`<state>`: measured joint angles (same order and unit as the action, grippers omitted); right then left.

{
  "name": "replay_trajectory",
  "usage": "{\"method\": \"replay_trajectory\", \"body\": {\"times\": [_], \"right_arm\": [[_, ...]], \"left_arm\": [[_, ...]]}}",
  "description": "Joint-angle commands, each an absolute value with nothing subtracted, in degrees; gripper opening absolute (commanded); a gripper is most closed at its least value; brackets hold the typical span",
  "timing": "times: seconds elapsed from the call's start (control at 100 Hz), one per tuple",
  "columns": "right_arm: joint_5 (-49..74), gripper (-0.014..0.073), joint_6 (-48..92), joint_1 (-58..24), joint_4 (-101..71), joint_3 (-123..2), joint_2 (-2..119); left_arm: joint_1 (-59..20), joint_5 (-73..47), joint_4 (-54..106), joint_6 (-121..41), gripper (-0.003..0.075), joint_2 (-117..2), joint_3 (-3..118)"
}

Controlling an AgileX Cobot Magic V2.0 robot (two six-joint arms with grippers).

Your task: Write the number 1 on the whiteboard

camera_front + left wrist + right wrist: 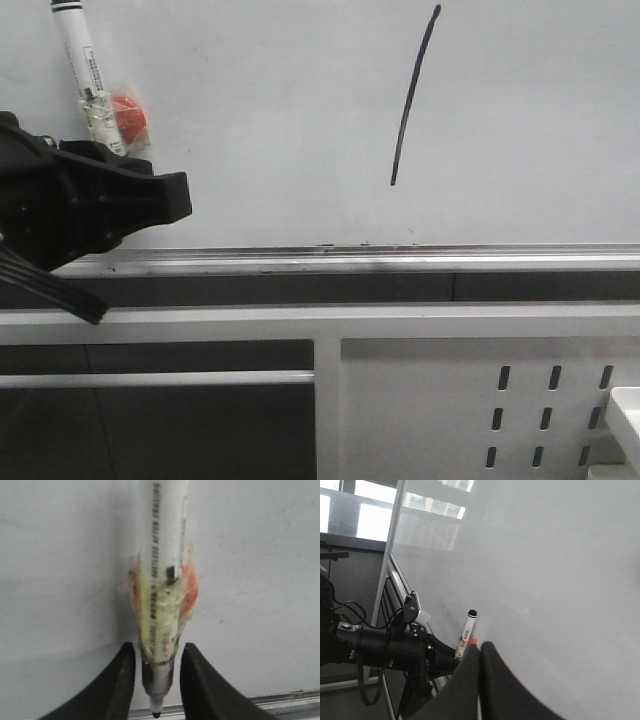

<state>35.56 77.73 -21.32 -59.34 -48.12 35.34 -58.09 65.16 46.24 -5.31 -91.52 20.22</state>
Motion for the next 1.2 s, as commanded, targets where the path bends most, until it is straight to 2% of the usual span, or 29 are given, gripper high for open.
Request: {"method": "replay_trajectory", "body": {"times": [0.0, 0.24, 0.43, 0.61, 0.73, 0.78, 0.88, 1.06, 1.19], "right_arm": [[33.2, -0.0069, 77.8, -21.1, -61.2, -49.7, 35.3], [33.3, -0.0069, 77.8, -21.1, -61.2, -49.7, 35.3], [34.6, -0.0069, 77.8, -21.1, -61.2, -49.7, 35.2], [34.7, -0.0069, 77.8, -21.1, -59.8, -49.6, 31.8], [32.6, -0.0069, 77.6, -21.1, -58.8, -47.9, 26.4], [31.1, -0.0069, 76.2, -21.1, -58.7, -46.3, 23.6], [28.9, -0.0069, 74.6, -21.1, -57.7, -41.8, 17.1], [31.5, -0.0069, 74.6, -21.1, -56.1, -31.8, 3.8], [34.8, -0.0069, 74.6, -21.1, -56.9, -26.9, -1.8]], "left_arm": [[-57.8, 77.9, 45.0, -5.0, 0.0215, -90.4, 21.3], [-57.8, 77.9, 43.7, -5.0, 0.0217, -90.3, 19.2], [-57.8, 77.9, 41.3, -5.0, 0.0314, -88.8, 16.8], [-57.8, 77.9, 38.6, -5.0, 0.0321, -84.4, 14.3], [-58.7, 77.9, 32.0, -5.2, 0.0256, -80.0, 11.0], [-59.3, 77.9, 30.4, -5.2, 0.0186, -78.1, 9.6], [-60.8, 77.9, 28.8, -5.4, -0.0021, -74.3, 6.8], [-62.0, 76.5, 24.1, -7.1, -0.002, -69.8, 3.6], [-62.0, 68.4, 22.4, -7.9, -0.002, -68.9, 3.5]]}}
